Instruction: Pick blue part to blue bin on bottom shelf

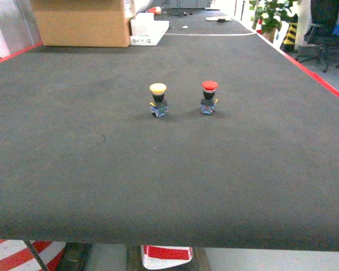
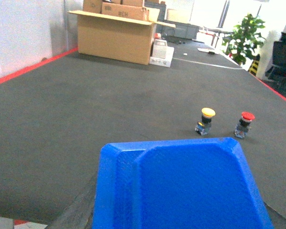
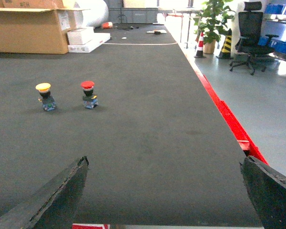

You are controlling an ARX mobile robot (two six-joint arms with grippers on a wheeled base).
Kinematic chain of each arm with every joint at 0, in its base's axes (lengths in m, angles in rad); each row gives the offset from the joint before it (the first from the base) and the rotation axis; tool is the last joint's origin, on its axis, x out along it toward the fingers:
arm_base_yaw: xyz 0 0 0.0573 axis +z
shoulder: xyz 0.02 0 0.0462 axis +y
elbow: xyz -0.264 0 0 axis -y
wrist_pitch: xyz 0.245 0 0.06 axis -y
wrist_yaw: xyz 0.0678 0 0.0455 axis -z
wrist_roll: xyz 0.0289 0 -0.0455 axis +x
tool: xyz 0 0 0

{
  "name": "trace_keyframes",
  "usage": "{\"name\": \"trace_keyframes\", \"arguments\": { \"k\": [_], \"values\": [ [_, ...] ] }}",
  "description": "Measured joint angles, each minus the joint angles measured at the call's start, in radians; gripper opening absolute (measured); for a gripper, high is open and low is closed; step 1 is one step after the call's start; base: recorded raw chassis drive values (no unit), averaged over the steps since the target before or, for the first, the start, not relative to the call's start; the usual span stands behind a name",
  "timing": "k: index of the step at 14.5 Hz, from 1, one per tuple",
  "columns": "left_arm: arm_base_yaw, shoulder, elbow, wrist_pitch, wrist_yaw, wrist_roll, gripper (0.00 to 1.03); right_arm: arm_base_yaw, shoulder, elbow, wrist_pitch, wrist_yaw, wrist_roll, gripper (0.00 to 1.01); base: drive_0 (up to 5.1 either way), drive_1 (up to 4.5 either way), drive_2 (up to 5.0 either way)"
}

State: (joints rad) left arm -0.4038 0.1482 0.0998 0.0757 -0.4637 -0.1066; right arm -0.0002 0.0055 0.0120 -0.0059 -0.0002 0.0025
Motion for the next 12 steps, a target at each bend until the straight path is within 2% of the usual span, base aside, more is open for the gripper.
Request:
{"name": "trace_keyframes", "arguments": {
  "k": [12],
  "values": [
    [0.000,0.005,-0.001,-0.008,0.001,0.000,0.44,0.000,0.000,0.000,0.001,0.000,0.000,0.98,-1.7,-1.72,-1.7]
  ]
}}
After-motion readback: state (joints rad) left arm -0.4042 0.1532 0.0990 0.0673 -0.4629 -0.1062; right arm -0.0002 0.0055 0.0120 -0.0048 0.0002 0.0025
